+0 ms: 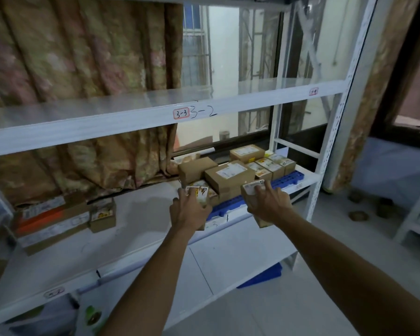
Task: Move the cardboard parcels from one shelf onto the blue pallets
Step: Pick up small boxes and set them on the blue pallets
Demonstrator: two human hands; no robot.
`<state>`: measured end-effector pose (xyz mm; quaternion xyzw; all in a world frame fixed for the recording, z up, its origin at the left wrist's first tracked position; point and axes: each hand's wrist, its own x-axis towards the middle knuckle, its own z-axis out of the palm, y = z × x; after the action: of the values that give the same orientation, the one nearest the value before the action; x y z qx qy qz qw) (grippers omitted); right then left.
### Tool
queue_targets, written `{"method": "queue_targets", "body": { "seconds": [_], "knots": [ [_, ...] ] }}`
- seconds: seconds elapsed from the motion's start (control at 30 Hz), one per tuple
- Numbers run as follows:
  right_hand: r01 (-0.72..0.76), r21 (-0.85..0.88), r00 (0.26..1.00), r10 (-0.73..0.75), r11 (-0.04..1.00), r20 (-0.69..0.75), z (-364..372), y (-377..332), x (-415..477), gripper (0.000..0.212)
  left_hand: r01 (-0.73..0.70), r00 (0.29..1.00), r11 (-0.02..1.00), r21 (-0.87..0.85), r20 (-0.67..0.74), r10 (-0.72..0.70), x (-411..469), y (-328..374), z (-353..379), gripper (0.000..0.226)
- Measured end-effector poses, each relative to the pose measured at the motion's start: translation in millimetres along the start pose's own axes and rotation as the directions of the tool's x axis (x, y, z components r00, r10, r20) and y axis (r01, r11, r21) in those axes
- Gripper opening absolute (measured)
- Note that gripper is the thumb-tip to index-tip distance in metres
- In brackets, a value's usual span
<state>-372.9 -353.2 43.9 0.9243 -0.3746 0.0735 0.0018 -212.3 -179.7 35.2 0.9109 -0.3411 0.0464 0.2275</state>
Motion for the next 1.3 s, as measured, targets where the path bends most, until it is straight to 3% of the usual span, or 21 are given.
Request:
{"method": "queue_targets", "body": {
  "seconds": [0.37,0.6,0.83,1.13,1.3],
  "knots": [
    [-0.096,-0.028,0.995,0.095,0.995,-0.034,-21,190,36,0.071,-0.111,0.993,0.992,-0.066,0.039,0.114,49,209,87,0.066],
    [-0.138,-0.042,0.99,0.136,0.99,-0.03,-32,296,70,0.069,-0.073,0.996,0.992,-0.103,0.034,0.077,78,299,125,0.065],
    [-0.13,0.001,0.992,0.13,0.992,0.002,-24,331,100,0.072,-0.118,0.993,0.992,0.034,0.018,0.117,96,334,154,0.069],
    [-0.086,0.026,0.994,0.084,0.996,0.069,15,349,162,0.073,-0.121,0.992,0.988,0.096,0.036,0.118,155,340,192,0.067],
    [-0.046,0.027,0.998,0.044,0.999,0.055,31,349,223,0.069,-0.071,0.996,0.995,0.067,-0.041,0.073,207,336,213,0.066]
  ]
}}
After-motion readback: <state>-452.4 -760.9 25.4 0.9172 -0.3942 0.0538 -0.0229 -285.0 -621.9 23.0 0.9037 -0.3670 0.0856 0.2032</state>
